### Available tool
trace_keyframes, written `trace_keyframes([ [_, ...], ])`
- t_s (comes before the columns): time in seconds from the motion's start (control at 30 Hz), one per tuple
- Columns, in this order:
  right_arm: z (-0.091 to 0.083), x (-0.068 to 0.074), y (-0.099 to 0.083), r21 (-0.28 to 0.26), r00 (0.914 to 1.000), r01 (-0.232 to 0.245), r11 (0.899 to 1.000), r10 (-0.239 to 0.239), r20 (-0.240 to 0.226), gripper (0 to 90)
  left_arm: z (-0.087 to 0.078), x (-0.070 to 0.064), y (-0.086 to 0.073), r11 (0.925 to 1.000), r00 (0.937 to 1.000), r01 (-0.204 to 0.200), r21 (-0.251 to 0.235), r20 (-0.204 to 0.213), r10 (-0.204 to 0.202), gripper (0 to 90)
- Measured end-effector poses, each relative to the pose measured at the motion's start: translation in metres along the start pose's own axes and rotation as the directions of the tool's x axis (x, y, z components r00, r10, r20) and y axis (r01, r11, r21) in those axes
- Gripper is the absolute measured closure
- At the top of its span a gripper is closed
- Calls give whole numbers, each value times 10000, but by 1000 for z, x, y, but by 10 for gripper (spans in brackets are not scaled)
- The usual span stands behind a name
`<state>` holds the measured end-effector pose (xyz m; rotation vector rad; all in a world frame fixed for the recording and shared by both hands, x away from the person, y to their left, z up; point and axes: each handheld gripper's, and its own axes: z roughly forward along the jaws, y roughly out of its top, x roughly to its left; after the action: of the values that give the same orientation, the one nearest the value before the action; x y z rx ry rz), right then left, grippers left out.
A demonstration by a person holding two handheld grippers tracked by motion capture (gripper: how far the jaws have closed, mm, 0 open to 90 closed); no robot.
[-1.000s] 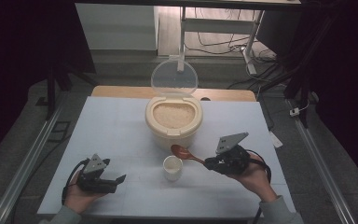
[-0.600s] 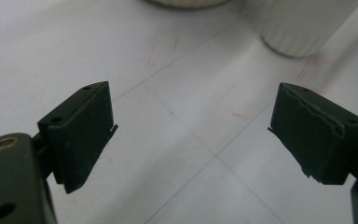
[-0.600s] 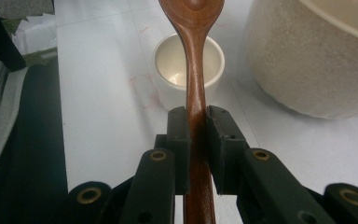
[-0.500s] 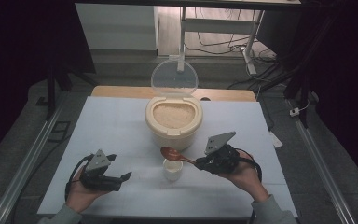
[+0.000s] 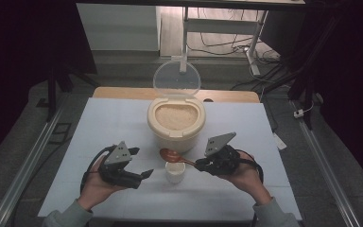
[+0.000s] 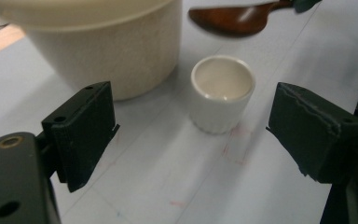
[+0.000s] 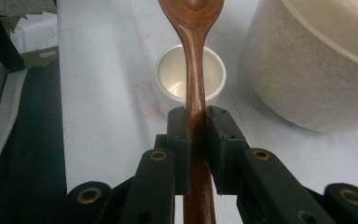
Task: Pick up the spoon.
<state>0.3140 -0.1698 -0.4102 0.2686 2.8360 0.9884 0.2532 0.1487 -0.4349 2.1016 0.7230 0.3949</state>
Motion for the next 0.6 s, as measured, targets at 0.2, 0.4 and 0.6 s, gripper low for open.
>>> trace_keyframes([
  [0.2,6,2,4,89,9999,147,9999,-146,-89,790,6,-7,15,9991,9989,-416,-37,195,417,158],
  [0.4,10,5,9,145,9994,305,9994,-303,-173,790,9,-15,33,9949,9942,-997,-140,389,1001,180],
  [0.6,13,8,14,153,9985,500,9986,-496,-233,790,17,-22,42,9876,9862,-1551,239,624,1534,219],
])
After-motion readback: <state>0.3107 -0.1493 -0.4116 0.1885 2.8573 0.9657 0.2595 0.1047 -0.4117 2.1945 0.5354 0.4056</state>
